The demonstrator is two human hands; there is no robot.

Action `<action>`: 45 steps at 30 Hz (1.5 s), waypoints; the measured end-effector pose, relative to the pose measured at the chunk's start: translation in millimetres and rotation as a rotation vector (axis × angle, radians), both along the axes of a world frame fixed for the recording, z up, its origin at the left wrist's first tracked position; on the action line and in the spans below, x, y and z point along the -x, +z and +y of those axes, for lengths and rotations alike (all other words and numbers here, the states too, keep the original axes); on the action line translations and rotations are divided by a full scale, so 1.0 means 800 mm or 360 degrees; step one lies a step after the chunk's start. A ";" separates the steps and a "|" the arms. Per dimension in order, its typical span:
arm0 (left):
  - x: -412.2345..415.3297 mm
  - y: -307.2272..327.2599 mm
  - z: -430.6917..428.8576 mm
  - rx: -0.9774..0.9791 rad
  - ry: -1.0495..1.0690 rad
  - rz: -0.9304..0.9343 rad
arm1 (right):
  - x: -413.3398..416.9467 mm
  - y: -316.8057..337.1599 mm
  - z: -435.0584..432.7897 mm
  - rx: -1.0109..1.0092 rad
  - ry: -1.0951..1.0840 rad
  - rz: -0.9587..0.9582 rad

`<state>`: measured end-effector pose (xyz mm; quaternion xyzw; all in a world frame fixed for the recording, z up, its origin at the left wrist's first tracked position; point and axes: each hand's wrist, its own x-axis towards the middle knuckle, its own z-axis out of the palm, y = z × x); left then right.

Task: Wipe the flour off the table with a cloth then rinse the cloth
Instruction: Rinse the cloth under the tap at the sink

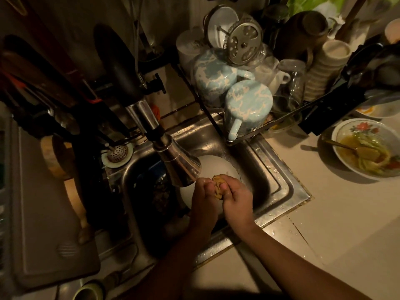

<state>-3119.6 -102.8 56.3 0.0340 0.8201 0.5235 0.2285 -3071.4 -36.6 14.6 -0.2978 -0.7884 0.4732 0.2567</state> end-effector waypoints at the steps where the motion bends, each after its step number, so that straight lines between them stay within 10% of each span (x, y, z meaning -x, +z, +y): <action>1: 0.003 0.001 0.003 -0.0029 0.0006 -0.0076 | 0.001 0.000 0.004 -0.0037 0.0001 0.0001; 26: 0.030 -0.059 0.017 -0.0589 0.0516 -0.1322 | 0.000 -0.012 0.027 -0.0414 0.0324 -0.0098; 30: 0.028 -0.032 0.005 -0.0438 0.0314 -0.0895 | 0.011 -0.011 0.030 0.0008 0.0335 -0.0256; 34: 0.022 0.005 -0.012 -0.0355 -0.0073 -0.0156 | 0.029 0.024 0.022 0.1114 0.0137 -0.0173; 45: 0.004 0.012 -0.019 -0.0437 0.0115 0.0005 | 0.032 0.031 0.047 0.1197 0.0818 -0.0374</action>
